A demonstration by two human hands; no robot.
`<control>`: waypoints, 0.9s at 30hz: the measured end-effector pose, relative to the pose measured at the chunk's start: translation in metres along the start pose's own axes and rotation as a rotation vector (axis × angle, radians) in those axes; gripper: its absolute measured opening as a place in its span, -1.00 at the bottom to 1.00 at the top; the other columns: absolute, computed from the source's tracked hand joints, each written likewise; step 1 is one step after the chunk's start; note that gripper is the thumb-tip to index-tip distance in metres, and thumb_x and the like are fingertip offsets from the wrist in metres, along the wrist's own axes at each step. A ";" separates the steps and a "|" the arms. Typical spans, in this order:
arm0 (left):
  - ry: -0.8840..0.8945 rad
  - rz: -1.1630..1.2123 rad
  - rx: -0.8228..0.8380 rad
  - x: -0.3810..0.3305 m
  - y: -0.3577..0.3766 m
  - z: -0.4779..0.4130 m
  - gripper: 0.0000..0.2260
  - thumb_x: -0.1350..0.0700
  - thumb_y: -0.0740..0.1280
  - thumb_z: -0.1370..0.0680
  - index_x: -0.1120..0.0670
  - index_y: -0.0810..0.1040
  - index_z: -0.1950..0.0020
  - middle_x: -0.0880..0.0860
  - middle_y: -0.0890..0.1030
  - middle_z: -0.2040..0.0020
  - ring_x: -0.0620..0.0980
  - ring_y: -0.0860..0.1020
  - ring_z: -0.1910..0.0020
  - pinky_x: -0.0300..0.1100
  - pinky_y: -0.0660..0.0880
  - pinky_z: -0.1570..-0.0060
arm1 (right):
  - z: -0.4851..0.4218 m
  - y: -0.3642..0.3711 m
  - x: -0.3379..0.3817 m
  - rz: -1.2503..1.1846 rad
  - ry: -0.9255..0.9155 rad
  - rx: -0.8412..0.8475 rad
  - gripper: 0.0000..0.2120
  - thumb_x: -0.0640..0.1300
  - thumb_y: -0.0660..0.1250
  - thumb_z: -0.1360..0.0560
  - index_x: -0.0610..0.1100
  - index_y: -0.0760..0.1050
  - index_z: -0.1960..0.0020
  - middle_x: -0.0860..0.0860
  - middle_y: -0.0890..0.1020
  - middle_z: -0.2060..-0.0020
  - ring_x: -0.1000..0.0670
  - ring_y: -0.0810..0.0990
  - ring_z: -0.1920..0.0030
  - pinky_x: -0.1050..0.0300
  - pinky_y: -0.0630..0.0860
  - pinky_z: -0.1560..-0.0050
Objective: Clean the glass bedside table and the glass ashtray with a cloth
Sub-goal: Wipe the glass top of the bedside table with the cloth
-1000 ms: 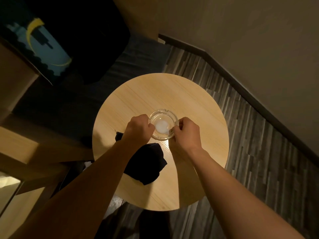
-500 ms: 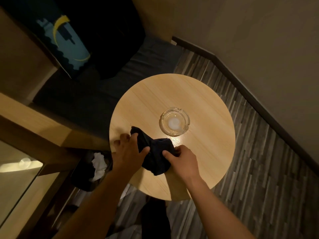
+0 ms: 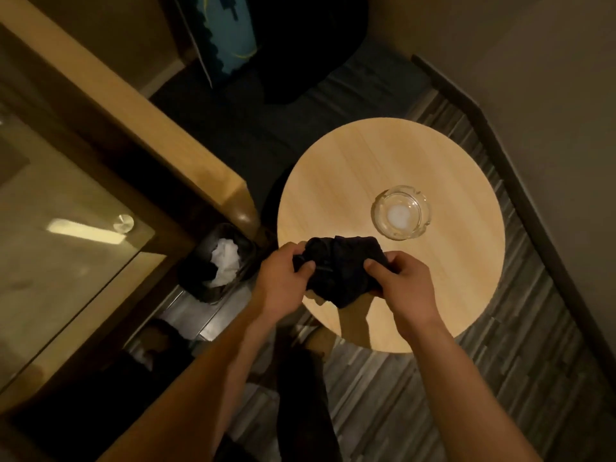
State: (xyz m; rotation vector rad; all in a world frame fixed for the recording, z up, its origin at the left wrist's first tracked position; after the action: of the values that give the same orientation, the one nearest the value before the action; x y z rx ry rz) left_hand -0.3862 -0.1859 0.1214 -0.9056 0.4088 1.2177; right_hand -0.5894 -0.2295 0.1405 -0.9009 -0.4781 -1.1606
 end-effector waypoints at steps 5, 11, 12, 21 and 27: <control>-0.071 0.256 -0.090 0.025 -0.065 0.056 -0.86 0.10 0.39 -0.66 0.09 0.61 -0.19 0.05 0.70 -0.08 -0.02 0.67 -0.08 0.01 0.63 -0.15 | 0.046 0.033 0.049 0.041 -0.081 0.157 -0.93 -0.19 0.47 -0.54 -0.20 0.64 0.09 -0.20 0.70 0.18 -0.08 0.69 0.24 0.10 0.62 0.24; -0.185 0.432 -0.312 0.075 -0.151 0.111 -0.94 0.07 0.42 -0.64 -0.06 0.63 -0.10 -0.11 0.72 0.12 -0.17 0.69 0.12 -0.30 0.59 0.21 | 0.094 0.135 0.086 0.212 -0.221 0.332 -0.92 -0.15 0.49 -0.54 -0.09 0.62 0.12 -0.11 0.70 0.19 -0.21 0.69 0.13 -0.23 0.63 0.13; -0.199 0.465 -0.349 0.086 -0.165 0.117 -0.95 0.08 0.42 -0.63 -0.08 0.63 -0.06 -0.16 0.72 0.14 -0.20 0.69 0.15 -0.37 0.56 0.27 | 0.099 0.157 0.091 0.241 -0.246 0.367 -0.91 -0.13 0.49 -0.54 -0.02 0.62 0.12 -0.06 0.71 0.19 -0.16 0.70 0.13 -0.20 0.63 0.13; -0.294 0.634 -0.674 0.204 -0.315 0.156 -0.94 0.13 0.40 -0.64 -0.02 0.64 0.01 -0.07 0.74 0.13 -0.09 0.72 0.16 -0.12 0.65 0.16 | 0.148 0.372 0.132 0.343 -0.273 0.719 -0.97 -0.16 0.46 -0.56 -0.04 0.63 0.04 0.00 0.76 0.14 -0.02 0.75 0.11 0.07 0.68 0.21; -0.319 0.692 -0.838 0.287 -0.412 0.161 -0.91 0.17 0.41 -0.63 -0.02 0.64 0.02 0.00 0.70 0.19 -0.07 0.68 0.24 -0.32 0.55 0.35 | 0.185 0.519 0.144 0.395 -0.315 0.832 -0.97 -0.23 0.44 -0.57 -0.13 0.61 0.03 0.01 0.74 0.18 0.06 0.72 0.19 0.22 0.61 0.25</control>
State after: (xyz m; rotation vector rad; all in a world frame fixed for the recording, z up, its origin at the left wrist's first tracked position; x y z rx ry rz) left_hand 0.0596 0.0911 0.1697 -1.2890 -0.0951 2.2192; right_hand -0.0351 -0.1011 0.1676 -0.4064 -0.9055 -0.3769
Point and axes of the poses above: each hand's wrist, its own z-axis away from the middle knuckle, its own y-axis out of the palm, x = y × z, the point moved 1 cm from there along -z, towards the middle knuckle
